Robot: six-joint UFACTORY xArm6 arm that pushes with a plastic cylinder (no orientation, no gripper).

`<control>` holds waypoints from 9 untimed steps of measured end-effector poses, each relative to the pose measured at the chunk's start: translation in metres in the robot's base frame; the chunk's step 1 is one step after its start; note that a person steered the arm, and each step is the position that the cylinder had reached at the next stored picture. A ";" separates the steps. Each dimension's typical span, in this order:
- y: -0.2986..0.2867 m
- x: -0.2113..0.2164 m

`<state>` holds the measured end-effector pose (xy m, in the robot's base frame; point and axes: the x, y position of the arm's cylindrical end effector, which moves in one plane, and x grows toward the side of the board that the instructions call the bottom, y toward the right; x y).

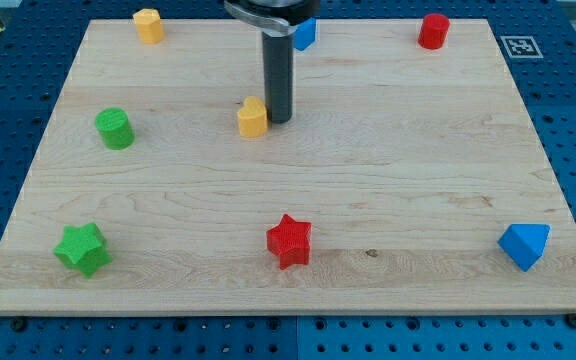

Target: Place the green circle right to the yellow heart

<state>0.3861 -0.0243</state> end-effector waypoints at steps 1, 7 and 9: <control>-0.021 0.000; -0.241 0.006; -0.241 0.019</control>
<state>0.4051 -0.2656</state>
